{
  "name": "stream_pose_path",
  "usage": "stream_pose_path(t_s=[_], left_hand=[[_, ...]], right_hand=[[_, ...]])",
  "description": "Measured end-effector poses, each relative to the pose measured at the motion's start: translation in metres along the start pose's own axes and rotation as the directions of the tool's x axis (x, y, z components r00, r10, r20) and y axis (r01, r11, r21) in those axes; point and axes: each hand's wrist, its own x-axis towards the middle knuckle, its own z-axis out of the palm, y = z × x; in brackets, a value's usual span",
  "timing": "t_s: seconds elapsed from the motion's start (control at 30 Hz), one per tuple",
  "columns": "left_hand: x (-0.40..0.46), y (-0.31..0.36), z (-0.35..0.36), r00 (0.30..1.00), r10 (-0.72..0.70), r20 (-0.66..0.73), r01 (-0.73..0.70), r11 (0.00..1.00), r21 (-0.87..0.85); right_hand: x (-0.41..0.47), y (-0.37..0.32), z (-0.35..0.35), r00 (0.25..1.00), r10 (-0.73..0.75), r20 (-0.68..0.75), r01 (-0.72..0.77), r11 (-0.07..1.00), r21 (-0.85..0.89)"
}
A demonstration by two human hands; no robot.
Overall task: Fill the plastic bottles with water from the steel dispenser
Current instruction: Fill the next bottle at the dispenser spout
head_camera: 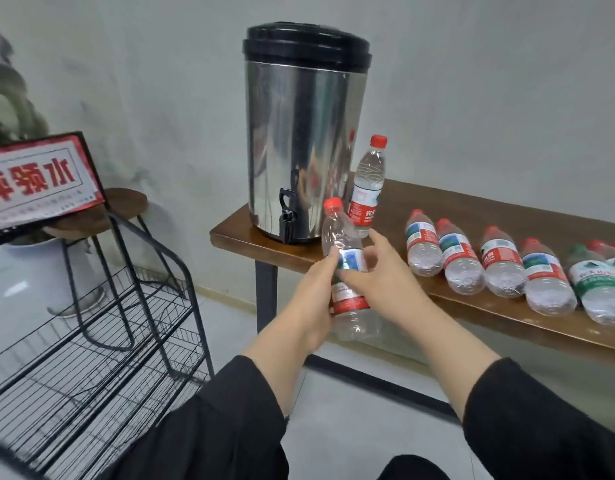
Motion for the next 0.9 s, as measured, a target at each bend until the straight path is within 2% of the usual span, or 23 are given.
stream_pose_path(t_s=[0.1,0.17,0.27,0.37,0.47,0.6,0.67,0.77,0.9], left_hand=[[-0.016,-0.003,-0.014,0.995,0.052,-0.084,-0.044,0.995,0.091],[-0.029,-0.007,-0.025,0.984,0.109,-0.139,-0.083,0.979,0.186],[-0.045,-0.018,-0.043,0.964,0.240,-0.115,-0.157,0.862,0.482],[-0.056,-0.034,-0.056,0.951,0.300,-0.070,-0.195,0.762,0.618],[-0.065,-0.042,-0.059,0.927,0.367,-0.075,-0.222,0.699,0.680],[-0.072,-0.044,-0.062,0.909,0.410,-0.079,-0.245,0.677,0.693],[-0.074,-0.040,-0.065,0.915,0.399,-0.058,-0.252,0.678,0.690],[-0.075,-0.031,-0.072,0.933,0.359,-0.033,-0.247,0.703,0.667],[-0.074,-0.028,-0.083,0.965,0.260,0.011,-0.220,0.793,0.569]], right_hand=[[-0.017,0.000,0.009,0.981,-0.017,0.193,0.008,0.999,0.050],[-0.020,-0.001,0.007,0.968,-0.026,0.249,0.022,1.000,0.016],[-0.018,-0.015,-0.003,0.987,-0.061,0.149,0.069,0.996,-0.053],[-0.012,-0.035,-0.005,0.985,-0.131,0.113,0.141,0.986,-0.090],[-0.003,-0.044,0.003,0.985,-0.152,0.082,0.169,0.948,-0.269],[0.006,-0.052,0.007,0.980,-0.097,0.172,0.167,0.869,-0.466],[0.009,-0.056,0.007,0.973,-0.113,0.199,0.194,0.868,-0.458],[0.007,-0.061,0.003,0.952,-0.167,0.256,0.253,0.901,-0.353],[0.006,-0.067,-0.006,0.870,-0.259,0.420,0.385,0.888,-0.251]])
